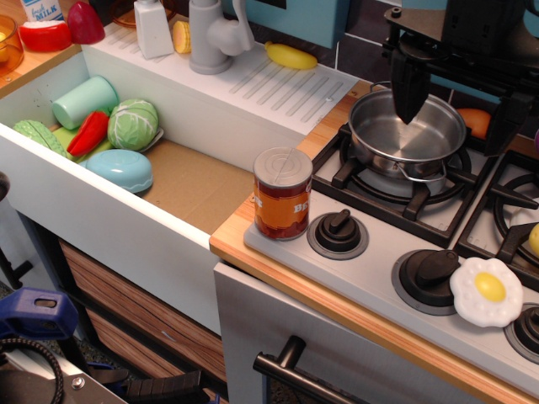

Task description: Put can in pot

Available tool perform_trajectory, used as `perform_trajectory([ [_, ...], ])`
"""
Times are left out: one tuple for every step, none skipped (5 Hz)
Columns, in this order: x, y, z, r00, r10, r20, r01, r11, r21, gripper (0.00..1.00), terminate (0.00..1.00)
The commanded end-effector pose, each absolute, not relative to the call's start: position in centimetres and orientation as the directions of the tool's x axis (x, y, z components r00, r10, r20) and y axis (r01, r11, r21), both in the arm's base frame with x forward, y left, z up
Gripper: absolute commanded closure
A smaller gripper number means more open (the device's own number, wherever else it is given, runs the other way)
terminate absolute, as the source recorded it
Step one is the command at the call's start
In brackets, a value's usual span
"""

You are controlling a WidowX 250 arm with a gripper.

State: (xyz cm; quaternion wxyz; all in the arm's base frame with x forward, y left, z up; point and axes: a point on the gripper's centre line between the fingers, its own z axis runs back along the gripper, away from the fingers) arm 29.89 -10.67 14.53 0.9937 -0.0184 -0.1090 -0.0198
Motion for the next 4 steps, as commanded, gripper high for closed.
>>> perform_trajectory([
  [29.9, -10.7, 14.5, 0.975, -0.035, 0.217, 0.043, 0.999, -0.032, 0.0, 0.0],
  [30.6, -8.9, 15.8, 0.975, -0.052, 0.218, 0.053, 0.999, 0.001, 0.0, 0.0],
  [30.4, -6.7, 17.6, 0.975, -0.072, 0.211, 0.057, 0.995, 0.076, 0.0, 0.0],
  [29.4, -4.0, 19.0, 0.98, -0.078, 0.183, 0.06, 0.993, 0.106, 0.0, 0.0],
])
